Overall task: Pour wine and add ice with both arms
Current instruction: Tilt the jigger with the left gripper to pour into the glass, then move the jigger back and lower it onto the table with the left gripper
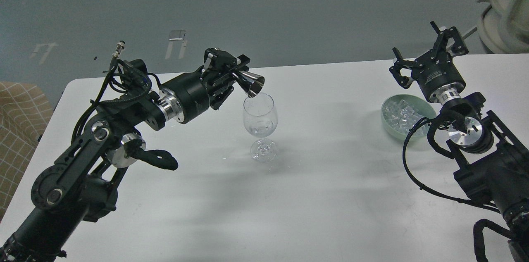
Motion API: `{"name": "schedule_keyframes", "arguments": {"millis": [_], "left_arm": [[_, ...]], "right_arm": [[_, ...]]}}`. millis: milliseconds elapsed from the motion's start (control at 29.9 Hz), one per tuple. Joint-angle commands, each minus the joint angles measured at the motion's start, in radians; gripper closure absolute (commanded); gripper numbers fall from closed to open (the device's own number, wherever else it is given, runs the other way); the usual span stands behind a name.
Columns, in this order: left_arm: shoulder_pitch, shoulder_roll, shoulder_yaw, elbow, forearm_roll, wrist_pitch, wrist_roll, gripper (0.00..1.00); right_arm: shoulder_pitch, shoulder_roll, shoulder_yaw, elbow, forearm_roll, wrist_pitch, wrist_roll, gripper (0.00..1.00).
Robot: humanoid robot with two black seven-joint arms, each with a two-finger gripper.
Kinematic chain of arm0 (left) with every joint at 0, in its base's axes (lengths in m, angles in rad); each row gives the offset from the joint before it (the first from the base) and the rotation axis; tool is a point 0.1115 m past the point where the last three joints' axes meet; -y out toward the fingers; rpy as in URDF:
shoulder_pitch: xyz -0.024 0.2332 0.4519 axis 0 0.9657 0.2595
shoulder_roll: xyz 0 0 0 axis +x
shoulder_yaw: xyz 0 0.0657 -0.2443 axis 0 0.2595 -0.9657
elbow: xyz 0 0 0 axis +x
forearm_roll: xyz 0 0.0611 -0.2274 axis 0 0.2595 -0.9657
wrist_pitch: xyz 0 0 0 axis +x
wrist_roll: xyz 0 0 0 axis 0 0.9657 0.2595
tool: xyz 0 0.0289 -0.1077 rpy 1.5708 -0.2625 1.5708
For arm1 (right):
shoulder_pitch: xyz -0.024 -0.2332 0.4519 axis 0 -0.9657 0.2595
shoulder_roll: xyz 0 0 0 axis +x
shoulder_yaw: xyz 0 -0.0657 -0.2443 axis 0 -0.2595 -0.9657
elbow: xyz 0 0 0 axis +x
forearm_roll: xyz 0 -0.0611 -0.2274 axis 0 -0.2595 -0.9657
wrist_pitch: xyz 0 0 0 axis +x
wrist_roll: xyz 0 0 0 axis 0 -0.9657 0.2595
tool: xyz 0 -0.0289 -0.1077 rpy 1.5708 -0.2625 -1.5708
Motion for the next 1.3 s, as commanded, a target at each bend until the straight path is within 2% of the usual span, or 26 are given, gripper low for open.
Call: {"name": "schedule_keyframes", "arguments": {"millis": [0,167,368,769,1036,1136,1270], "left_arm": [[-0.008,0.002,0.0,-0.001,0.012,0.0,0.0,0.92],[-0.024,0.003,0.0,0.001,0.022,0.003,0.002,0.92],[-0.026,0.009,0.002,-0.01,0.05,-0.002,0.048,0.92],[-0.011,0.003,-0.008,-0.022,0.05,-0.002,0.049,0.92],[-0.009,-0.025,-0.12,-0.04,-0.226,0.113,0.075,0.93],[0.006,-0.025,-0.175,-0.039,-0.281,0.121,0.074,0.93],[0.087,-0.032,-0.32,-0.036,-0.421,0.152,0.072,0.93]], "right_arm": [[-0.001,0.0,0.0,0.0,0.0,0.001,0.0,0.0],[-0.001,0.0,0.0,0.013,0.0,0.001,0.0,0.0],[-0.001,-0.006,0.0,0.008,-0.001,0.001,0.0,0.0],[-0.002,-0.018,0.0,0.01,0.0,0.001,0.0,0.0],[-0.002,-0.023,0.0,0.005,-0.001,0.001,0.0,0.0],[-0.002,-0.029,0.0,0.005,-0.001,0.001,0.0,0.0],[-0.001,-0.029,0.0,0.005,-0.001,0.001,-0.002,0.0]]}}
